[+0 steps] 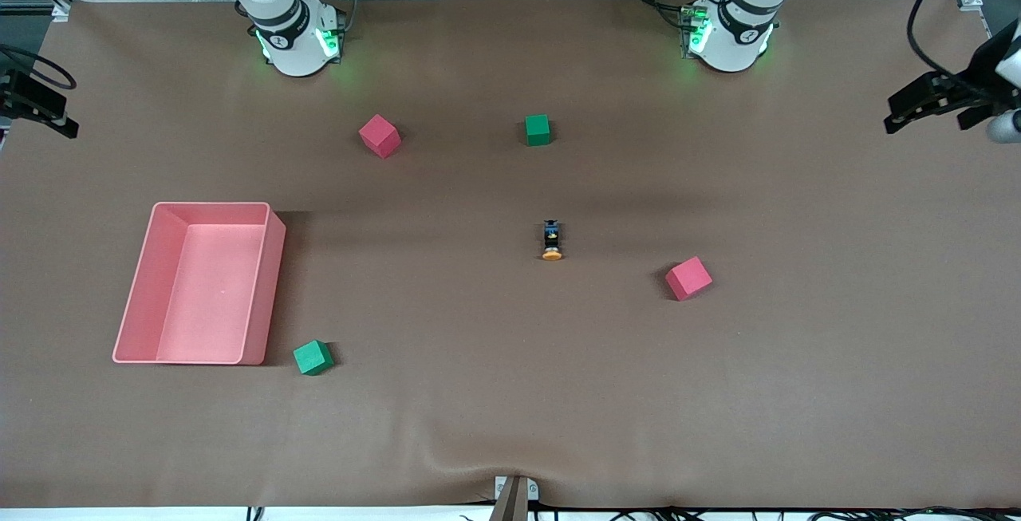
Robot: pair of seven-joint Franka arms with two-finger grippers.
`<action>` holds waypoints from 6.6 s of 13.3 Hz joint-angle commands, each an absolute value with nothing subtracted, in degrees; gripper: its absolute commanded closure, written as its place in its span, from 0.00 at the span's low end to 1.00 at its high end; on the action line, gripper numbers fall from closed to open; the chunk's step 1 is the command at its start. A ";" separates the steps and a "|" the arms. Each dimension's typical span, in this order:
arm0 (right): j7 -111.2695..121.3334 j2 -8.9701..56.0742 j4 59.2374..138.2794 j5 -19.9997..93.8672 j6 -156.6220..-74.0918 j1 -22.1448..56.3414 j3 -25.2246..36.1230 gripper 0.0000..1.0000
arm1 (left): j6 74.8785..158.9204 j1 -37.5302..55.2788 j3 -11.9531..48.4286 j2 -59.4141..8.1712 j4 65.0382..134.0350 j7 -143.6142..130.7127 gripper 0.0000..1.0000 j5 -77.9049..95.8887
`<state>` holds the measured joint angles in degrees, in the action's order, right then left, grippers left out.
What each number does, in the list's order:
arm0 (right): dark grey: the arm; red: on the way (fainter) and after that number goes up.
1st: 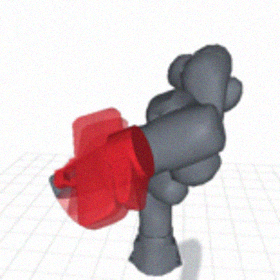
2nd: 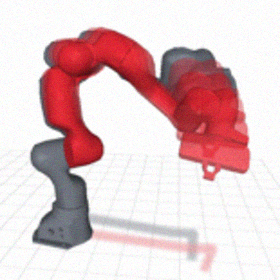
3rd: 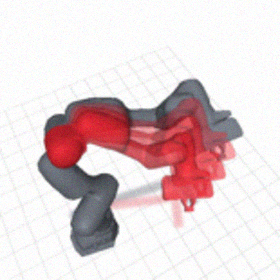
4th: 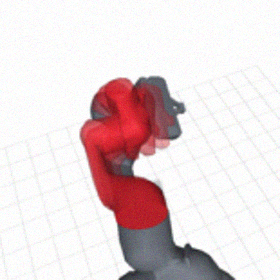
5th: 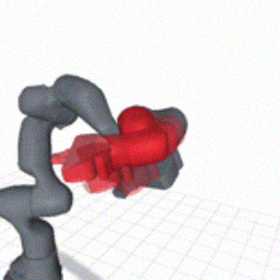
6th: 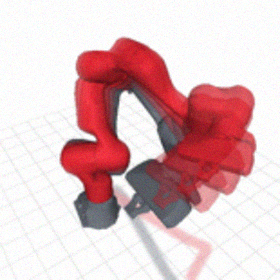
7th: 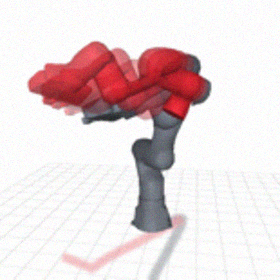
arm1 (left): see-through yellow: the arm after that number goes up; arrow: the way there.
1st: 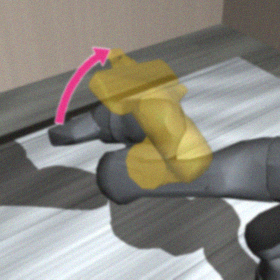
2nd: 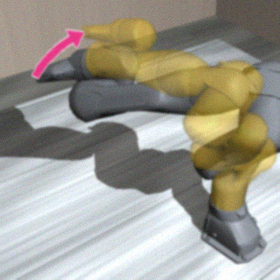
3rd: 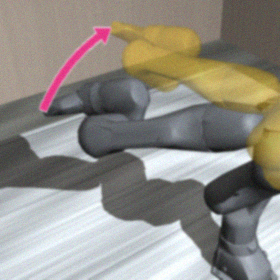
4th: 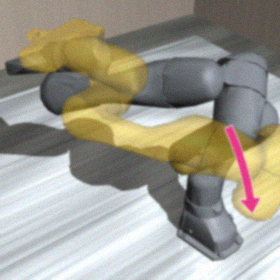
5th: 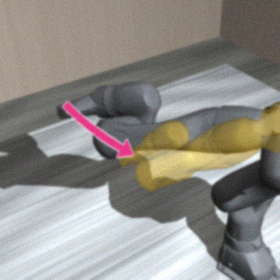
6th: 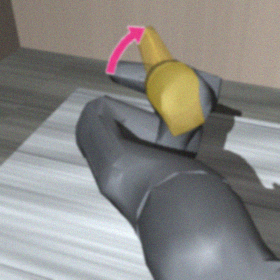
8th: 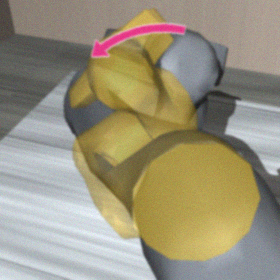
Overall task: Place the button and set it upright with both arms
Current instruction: 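Move the left gripper over the button lying on the table, then grasp the button body with the left gripper, then lift and rotate the button cap-up, then set it down upright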
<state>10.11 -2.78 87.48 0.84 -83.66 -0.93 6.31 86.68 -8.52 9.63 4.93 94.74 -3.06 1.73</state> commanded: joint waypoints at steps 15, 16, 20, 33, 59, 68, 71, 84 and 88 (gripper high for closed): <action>3.07 -2.72 86.31 1.14 -79.89 -2.55 5.18 0.00 | 100.52 17.56 23.82 -38.39 77.34 -36.72 0.00 2.82; 3.60 -2.64 86.31 1.14 -79.81 -2.98 5.27 0.00 | 103.16 19.93 22.34 -40.06 77.34 -38.39 0.00 2.03; 3.43 -2.72 86.31 1.14 -79.54 -3.52 5.19 0.00 | 108.80 29.61 13.63 -44.72 77.34 -39.29 0.00 1.93; 3.60 -2.72 86.31 1.14 -79.28 -3.52 5.19 0.00 | 110.73 29.44 13.54 -50.97 77.52 -38.23 0.26 2.11; 2.72 -2.81 86.57 0.44 -77.08 -6.15 4.92 0.00 | 117.40 36.02 13.36 -43.07 76.82 -62.96 1.00 -23.07; 2.12 -2.64 86.92 0.35 -78.57 -5.54 4.75 0.00 | 126.12 44.90 13.27 -44.91 80.58 -111.14 1.00 -59.89; -4.48 -2.46 86.92 0.18 -79.53 -2.03 4.83 0.00 | 125.51 48.06 13.10 -45.44 84.36 -126.16 1.00 -71.51; 3.43 -2.81 87.19 -0.09 -80.33 1.93 4.92 0.00 | 118.74 49.57 9.76 -56.86 84.90 -144.14 1.00 -111.43; 3.52 -2.81 87.28 -0.09 -77.97 1.41 5.18 0.00 | 118.74 49.57 9.76 -58.27 84.81 -146.07 1.00 -111.88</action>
<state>3.77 -2.38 87.29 0.30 -79.26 1.45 4.89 118.92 49.67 9.50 -56.10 86.40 -142.26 -108.43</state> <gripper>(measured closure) 0.000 0.665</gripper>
